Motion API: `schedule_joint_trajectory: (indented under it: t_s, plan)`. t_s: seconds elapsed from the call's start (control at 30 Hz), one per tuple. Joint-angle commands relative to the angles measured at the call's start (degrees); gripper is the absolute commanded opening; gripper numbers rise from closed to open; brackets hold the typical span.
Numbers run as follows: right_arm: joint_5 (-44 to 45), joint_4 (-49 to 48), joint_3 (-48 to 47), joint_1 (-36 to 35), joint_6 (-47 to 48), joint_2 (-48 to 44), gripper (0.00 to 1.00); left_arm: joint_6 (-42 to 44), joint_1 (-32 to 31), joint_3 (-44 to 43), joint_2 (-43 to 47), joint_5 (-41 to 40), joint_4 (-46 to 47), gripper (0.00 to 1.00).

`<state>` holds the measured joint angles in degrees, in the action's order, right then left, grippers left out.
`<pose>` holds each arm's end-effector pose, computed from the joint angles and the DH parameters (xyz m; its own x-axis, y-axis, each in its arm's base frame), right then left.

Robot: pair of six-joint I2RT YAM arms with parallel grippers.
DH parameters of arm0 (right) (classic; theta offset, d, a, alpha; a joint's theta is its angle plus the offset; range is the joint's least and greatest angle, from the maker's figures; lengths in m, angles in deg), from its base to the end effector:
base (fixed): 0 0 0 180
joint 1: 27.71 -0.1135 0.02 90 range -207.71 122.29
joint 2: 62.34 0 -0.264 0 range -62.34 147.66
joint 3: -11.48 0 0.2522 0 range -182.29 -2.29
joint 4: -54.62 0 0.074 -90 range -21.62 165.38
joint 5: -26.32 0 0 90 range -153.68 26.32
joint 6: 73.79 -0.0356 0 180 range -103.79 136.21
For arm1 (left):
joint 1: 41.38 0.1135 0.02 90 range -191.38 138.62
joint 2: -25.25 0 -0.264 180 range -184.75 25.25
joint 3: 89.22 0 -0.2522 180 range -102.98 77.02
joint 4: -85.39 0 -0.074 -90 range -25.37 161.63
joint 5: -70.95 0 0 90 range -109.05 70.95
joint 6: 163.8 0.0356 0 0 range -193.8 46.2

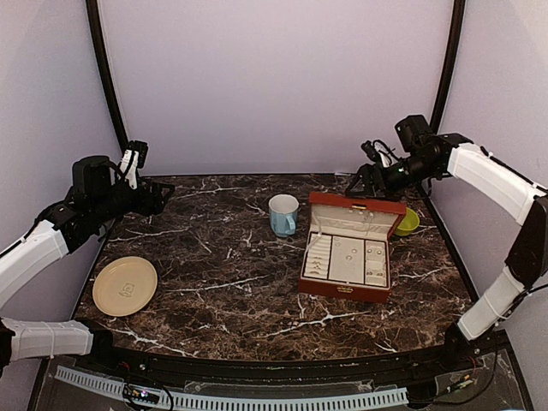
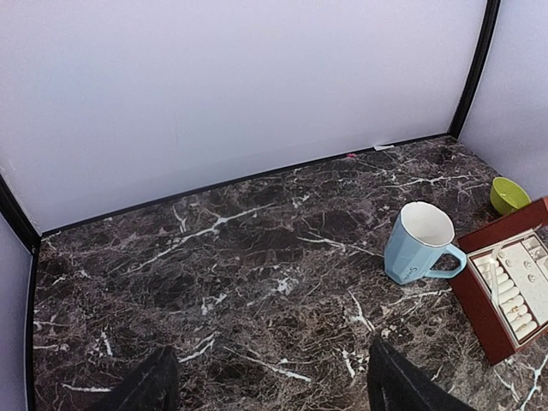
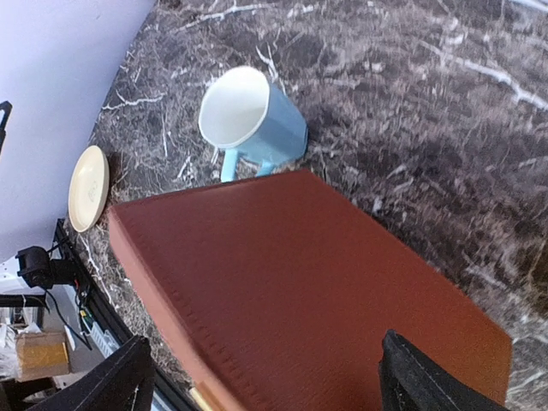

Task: Organize the mixed jewelry
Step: Close the box lid on the jewelry box.

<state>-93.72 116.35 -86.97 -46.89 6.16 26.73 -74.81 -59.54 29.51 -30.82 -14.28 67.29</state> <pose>0.3045 0.1248 0.3356 -0.8364 -0.1310 -0.5323 -0.4339 0.7515 0.4969 0.2181 -0.0747 0.3310 -0.2189 0.0533 -0.9743 0.3838 0.9227 -0.0357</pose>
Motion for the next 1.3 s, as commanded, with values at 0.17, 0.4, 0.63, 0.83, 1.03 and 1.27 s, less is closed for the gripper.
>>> schedule_joint_trajectory:
  t_s: [0.17, 0.4, 0.63, 0.83, 1.03, 1.27]
  plan:
    - [-2.9, -5.9, 11.7, -2.2, -7.0, -3.5, 0.9, 0.7, 0.4, 0.4, 1.1, -0.7, 1.5, 0.78]
    - [-3.6, -12.1, 18.5, -4.3, -11.4, -6.0, 0.89, 0.7, 0.4, 0.6, 1.7, -1.1, 1.6, 0.78]
    - [-1.8, -18.5, 26.9, -9.1, -18.2, -11.5, 0.73, 0.7, 0.4, 0.7, 1.9, -1.2, 1.6, 0.78]
    - [-1.9, -28.0, 36.1, -12.4, -25.5, -16.3, 0.62, 0.7, 0.4, 0.8, 1.7, -0.7, 1.9, 0.78]
    - [-2.2, -35.0, 42.0, -13.7, -30.1, -16.5, 0.58, 0.7, 0.4, 1.0, 1.7, -0.6, 1.8, 0.78]
    - [-1.4, -35.5, 45.1, -14.0, -30.7, -16.2, 0.57, 0.7, 0.4, 1.2, 1.9, -1.1, 1.9, 0.78]
